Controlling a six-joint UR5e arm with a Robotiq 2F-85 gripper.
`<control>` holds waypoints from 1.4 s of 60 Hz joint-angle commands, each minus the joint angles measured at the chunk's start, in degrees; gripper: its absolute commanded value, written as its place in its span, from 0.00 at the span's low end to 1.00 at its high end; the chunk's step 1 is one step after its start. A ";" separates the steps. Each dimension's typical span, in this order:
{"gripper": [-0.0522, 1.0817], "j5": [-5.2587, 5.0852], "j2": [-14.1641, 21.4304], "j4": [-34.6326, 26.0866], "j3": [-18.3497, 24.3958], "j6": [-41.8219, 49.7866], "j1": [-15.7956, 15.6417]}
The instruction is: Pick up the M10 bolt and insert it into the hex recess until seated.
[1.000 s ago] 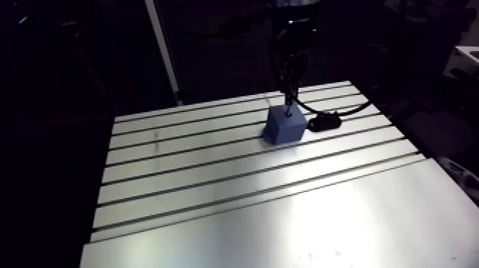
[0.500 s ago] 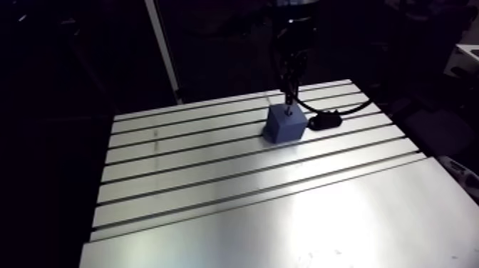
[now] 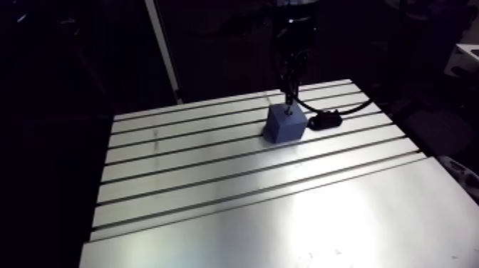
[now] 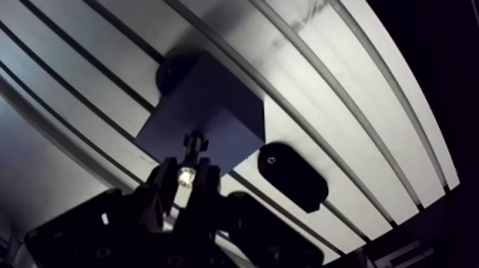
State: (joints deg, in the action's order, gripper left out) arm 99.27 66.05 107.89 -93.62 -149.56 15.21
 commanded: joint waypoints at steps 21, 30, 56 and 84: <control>1.00 0.00 -0.44 0.17 0.15 -0.09 0.09; 1.00 -0.01 -0.78 0.25 0.15 -0.01 0.16; 1.00 -0.08 -0.88 0.26 -0.03 0.00 0.09; 1.00 -0.08 -1.23 0.26 0.05 0.00 0.18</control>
State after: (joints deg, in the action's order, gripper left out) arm 99.18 64.98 108.15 -93.57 -149.56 15.34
